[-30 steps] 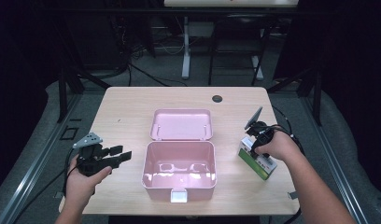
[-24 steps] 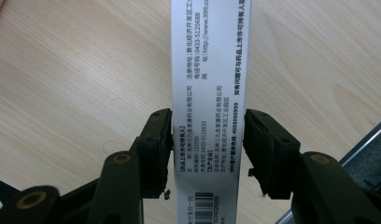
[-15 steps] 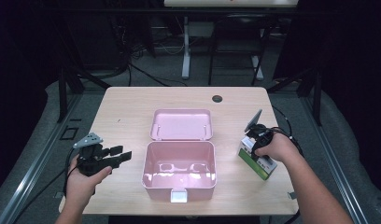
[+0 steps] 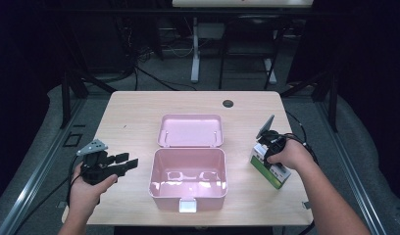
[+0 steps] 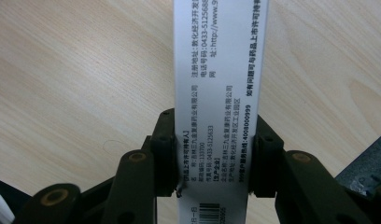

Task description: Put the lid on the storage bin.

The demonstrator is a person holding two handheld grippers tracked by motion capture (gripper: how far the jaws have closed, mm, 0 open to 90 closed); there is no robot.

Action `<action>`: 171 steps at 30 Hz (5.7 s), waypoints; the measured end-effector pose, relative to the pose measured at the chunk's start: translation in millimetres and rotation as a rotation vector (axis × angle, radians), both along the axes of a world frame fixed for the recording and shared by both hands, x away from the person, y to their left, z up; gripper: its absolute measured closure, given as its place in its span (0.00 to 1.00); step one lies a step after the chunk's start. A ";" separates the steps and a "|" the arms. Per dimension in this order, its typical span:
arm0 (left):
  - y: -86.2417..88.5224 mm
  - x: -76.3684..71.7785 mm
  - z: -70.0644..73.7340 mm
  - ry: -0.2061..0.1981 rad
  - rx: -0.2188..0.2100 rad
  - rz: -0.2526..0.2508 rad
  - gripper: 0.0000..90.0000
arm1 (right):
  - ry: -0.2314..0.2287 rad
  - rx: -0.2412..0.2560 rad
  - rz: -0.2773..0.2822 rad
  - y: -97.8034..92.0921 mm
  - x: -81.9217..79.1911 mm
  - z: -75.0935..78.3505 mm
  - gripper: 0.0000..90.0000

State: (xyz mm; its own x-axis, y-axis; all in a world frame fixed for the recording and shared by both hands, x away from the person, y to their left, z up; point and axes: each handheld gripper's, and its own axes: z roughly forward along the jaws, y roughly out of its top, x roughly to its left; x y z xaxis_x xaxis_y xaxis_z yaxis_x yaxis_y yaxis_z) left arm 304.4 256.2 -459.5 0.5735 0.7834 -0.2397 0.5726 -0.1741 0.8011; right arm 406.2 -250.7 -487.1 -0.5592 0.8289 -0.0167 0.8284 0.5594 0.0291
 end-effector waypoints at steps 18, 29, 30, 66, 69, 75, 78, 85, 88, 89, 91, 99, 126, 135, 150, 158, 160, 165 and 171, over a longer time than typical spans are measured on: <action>0.1 0.2 -0.5 0.002 0.000 0.001 0.55 | 0.000 -0.004 0.018 2.6 -1.5 2.9 0.68; 0.1 0.8 -1.4 0.003 0.002 -0.002 0.55 | -0.018 0.001 0.034 5.7 -5.3 16.0 0.68; 0.3 0.8 -1.3 0.006 0.003 -0.002 0.55 | -0.018 -0.003 0.037 6.6 -6.0 18.9 0.68; 1.2 1.1 -1.7 0.006 -0.003 0.000 0.55 | -0.027 0.019 0.193 52.8 -27.9 82.9 0.68; 1.7 1.0 -1.2 0.008 -0.003 -0.002 0.55 | -0.023 0.017 0.206 55.0 -28.3 88.0 0.68; 2.0 1.1 -1.2 0.007 -0.006 0.002 0.55 | -0.028 0.025 0.232 59.5 -29.5 100.4 0.68; 2.1 1.4 -1.9 0.008 -0.005 0.001 0.55 | -0.011 0.050 0.243 59.9 -31.2 107.7 0.68; 2.0 1.4 -1.9 0.009 -0.004 0.002 0.55 | -0.010 0.044 0.250 60.9 -34.7 117.2 0.68; 2.3 1.6 -2.0 0.008 -0.002 0.001 0.55 | -0.018 0.046 0.252 62.1 -36.4 124.7 0.68; 2.3 1.6 -2.0 0.008 -0.002 0.001 0.55 | -0.018 0.046 0.252 62.1 -36.4 124.7 0.68; 2.4 1.5 -1.8 0.009 -0.004 0.001 0.55 | -0.022 0.046 0.261 63.1 -37.2 128.3 0.68; 3.5 1.2 -0.9 0.004 -0.007 0.004 0.55 | -0.023 0.057 0.288 71.7 -40.4 140.4 0.68; 5.6 1.5 -0.2 0.004 -0.008 0.006 0.55 | -0.015 0.051 0.456 127.8 -50.5 143.9 0.68; 8.6 1.5 1.0 0.003 -0.015 0.004 0.56 | -0.016 0.059 0.505 149.1 -52.9 143.6 0.68; 14.0 1.2 3.6 -0.003 -0.027 0.017 0.56 | -0.003 0.060 0.576 185.2 -54.9 140.9 0.68; 12.5 1.8 2.2 -0.003 -0.027 0.011 0.56 | 0.000 0.057 0.618 200.8 -56.3 138.3 0.68; 12.4 1.9 2.2 -0.003 -0.026 0.010 0.56 | 0.002 0.057 0.620 202.4 -56.9 138.4 0.68; 11.5 1.8 2.1 0.005 -0.018 0.003 0.56 | -0.007 0.054 0.636 209.3 -58.2 137.8 0.68; 9.7 2.2 0.7 0.000 -0.023 0.006 0.56 | -0.004 0.049 0.659 215.2 -60.1 135.5 0.68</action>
